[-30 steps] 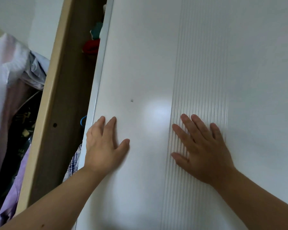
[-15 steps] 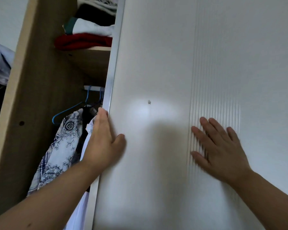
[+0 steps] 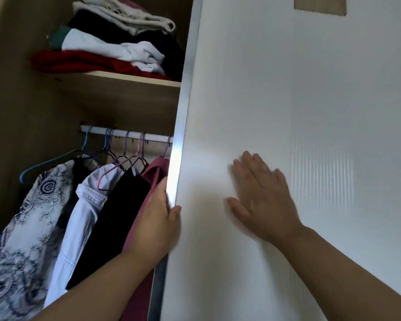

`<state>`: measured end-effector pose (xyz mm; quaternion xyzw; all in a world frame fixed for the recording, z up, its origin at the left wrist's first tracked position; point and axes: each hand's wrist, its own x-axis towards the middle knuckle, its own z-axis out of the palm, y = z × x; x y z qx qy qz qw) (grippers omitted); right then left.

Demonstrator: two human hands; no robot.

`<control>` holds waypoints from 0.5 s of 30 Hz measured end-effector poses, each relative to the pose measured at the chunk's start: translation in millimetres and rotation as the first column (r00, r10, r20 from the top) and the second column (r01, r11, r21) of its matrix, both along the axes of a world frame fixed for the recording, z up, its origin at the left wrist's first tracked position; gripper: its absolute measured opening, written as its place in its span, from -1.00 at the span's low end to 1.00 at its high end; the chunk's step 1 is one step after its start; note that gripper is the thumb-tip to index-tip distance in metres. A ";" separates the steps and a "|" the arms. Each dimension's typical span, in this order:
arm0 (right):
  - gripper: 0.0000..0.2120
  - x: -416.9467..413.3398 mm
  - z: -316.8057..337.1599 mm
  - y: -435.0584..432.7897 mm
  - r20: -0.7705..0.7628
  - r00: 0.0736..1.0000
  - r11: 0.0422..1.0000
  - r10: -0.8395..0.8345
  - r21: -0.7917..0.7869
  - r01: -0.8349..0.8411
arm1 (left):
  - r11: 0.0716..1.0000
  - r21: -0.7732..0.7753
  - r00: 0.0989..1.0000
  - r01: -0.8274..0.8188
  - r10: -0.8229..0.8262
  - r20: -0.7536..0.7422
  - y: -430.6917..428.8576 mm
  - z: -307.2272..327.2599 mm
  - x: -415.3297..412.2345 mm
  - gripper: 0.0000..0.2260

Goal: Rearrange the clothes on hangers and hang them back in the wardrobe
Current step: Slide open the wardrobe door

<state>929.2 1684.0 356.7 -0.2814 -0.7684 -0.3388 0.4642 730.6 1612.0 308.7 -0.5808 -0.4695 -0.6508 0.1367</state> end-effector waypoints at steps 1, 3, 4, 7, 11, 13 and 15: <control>-0.28 -8.2 5.7 -2.5 0.014 1.000 0.999 0.022 -0.038 -0.021 | 1.000 -0.019 1.000 0.025 -0.025 -0.013 3.2 0.4 5.6 -0.47; -0.27 -26.1 16.0 -5.2 0.006 0.997 0.993 0.071 -0.096 -0.070 | 0.998 -0.040 0.998 0.045 -0.046 -0.043 10.5 0.7 16.8 -0.47; -0.27 -34.8 19.5 -6.3 -0.014 0.995 0.990 0.096 -0.104 -0.097 | 0.998 -0.041 0.997 0.045 -0.048 -0.062 14.4 0.3 22.4 -0.47; -0.28 -48.1 21.3 -1.8 -0.084 0.995 0.991 0.050 -0.120 -0.060 | 0.998 -0.039 0.995 0.043 -0.047 -0.092 29.1 -3.8 39.1 -0.51; -0.27 -34.7 15.2 14.4 -0.160 0.986 0.994 -0.057 -0.101 0.041 | 0.994 -0.046 0.988 0.098 -0.102 -0.115 44.0 -7.1 63.4 -0.50; -0.22 -23.0 16.2 20.8 -0.175 0.982 0.992 -0.073 -0.117 0.052 | 0.991 -0.062 0.987 0.121 -0.126 -0.103 49.8 -7.6 75.8 -0.46; -0.21 -11.7 17.4 23.1 -0.185 0.978 0.989 -0.094 -0.126 0.071 | 0.988 -0.075 0.985 0.132 -0.140 -0.104 55.9 -8.7 87.6 -0.42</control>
